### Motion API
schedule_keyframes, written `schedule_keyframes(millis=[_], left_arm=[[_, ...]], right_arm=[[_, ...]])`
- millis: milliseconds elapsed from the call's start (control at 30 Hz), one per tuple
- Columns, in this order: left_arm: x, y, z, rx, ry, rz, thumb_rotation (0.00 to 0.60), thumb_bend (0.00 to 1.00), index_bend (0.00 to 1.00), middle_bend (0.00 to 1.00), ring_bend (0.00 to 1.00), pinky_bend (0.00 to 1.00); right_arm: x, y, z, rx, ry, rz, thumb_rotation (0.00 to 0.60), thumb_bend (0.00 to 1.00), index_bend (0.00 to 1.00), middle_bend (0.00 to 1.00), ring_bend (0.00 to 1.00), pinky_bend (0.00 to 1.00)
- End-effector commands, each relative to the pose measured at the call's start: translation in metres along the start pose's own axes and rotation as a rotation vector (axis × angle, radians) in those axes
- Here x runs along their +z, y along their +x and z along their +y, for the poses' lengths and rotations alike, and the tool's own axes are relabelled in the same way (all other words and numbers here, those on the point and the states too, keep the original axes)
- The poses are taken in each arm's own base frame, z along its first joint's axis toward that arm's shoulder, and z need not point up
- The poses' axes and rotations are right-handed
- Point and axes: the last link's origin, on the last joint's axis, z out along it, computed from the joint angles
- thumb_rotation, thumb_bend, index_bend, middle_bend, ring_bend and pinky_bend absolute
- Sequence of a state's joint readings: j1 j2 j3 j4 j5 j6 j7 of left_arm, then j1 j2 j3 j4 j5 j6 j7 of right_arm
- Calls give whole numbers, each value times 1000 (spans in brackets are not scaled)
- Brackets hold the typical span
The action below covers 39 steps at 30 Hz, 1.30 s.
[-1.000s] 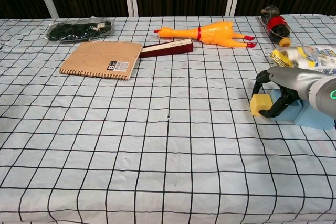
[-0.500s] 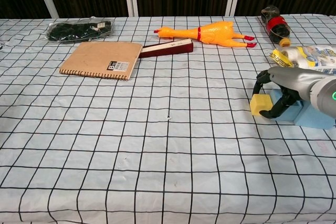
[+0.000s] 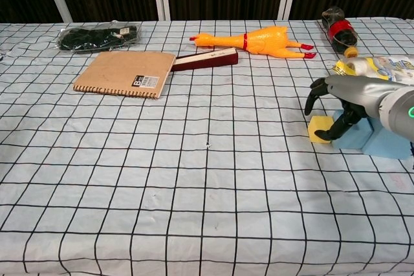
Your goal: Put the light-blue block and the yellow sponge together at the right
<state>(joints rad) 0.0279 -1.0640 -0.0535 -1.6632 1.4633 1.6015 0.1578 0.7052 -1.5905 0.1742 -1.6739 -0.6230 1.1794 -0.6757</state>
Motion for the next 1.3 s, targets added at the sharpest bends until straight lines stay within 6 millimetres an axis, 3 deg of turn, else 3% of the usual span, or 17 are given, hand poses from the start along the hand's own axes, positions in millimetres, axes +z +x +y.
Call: schedule_keyframes(millis=[33,1300], left_arm=[[0,0,0,-1,-1,-1,600,34,182,55,0,0],[0,1,-1,2,3,0,600,34,181,55,0,0]], right_arm=[[-4,-2,-2,-12,14,-6,600,313,317,13,30,92],[-10,-14,6,-83,17,-15,600,315,323,13,19,91]])
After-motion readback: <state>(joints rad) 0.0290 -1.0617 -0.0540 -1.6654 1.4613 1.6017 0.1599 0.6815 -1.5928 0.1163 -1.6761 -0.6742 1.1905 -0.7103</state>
